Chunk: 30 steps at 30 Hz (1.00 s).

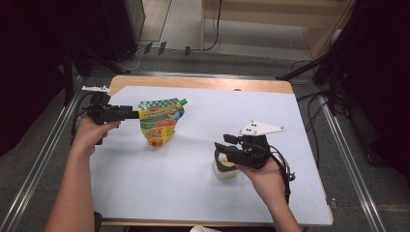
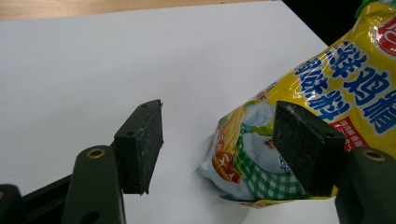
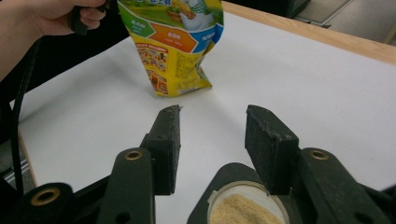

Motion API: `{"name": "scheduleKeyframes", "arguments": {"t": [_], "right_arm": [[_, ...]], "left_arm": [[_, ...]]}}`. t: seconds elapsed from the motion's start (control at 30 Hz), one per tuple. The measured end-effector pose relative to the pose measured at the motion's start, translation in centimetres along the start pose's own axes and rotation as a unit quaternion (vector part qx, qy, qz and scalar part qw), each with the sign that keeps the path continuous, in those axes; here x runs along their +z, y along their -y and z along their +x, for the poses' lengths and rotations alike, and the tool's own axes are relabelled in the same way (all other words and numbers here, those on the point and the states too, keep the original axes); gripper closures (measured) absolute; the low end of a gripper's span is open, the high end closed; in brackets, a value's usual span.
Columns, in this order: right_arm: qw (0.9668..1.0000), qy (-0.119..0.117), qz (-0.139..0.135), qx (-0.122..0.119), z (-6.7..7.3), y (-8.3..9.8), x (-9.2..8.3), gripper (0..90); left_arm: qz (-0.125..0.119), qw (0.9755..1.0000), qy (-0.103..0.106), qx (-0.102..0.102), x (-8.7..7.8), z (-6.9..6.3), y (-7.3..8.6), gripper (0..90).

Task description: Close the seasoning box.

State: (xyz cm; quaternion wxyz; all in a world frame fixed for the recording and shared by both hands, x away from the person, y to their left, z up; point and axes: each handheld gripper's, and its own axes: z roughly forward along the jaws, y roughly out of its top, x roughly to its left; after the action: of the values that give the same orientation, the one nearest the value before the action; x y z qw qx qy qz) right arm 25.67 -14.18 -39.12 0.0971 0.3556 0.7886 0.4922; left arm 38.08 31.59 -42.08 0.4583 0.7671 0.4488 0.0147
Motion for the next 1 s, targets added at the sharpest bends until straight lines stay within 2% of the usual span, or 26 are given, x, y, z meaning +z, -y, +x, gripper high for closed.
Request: {"name": "scheduleKeyframes", "arguments": {"t": [0.2, 0.3, 0.67, 1.0], "right_arm": [[0.9999, 0.002, -0.004, 0.012, -1.1, -0.1, -1.0, 59.0], [0.9999, 0.003, -0.008, 0.01, -1.4, -0.3, -1.5, 59.5], [0.9994, 0.021, -0.019, 0.02, -2.8, -0.6, -3.7, 63.4], [0.9982, 0.045, -0.028, 0.026, -4.1, -0.4, -5.2, 81.1]], "left_arm": [[0.002, 1.0, 0.001, 0.0, 0.1, -0.1, 0.0, 35.1], [0.002, 1.0, 0.001, 0.001, 0.1, -0.2, 0.0, 35.1], [0.007, 0.9999, 0.008, 0.006, 0.3, -0.2, 0.0, 34.7], [0.009, 0.9999, 0.007, 0.005, 0.4, -0.2, 0.1, 34.5]]}}
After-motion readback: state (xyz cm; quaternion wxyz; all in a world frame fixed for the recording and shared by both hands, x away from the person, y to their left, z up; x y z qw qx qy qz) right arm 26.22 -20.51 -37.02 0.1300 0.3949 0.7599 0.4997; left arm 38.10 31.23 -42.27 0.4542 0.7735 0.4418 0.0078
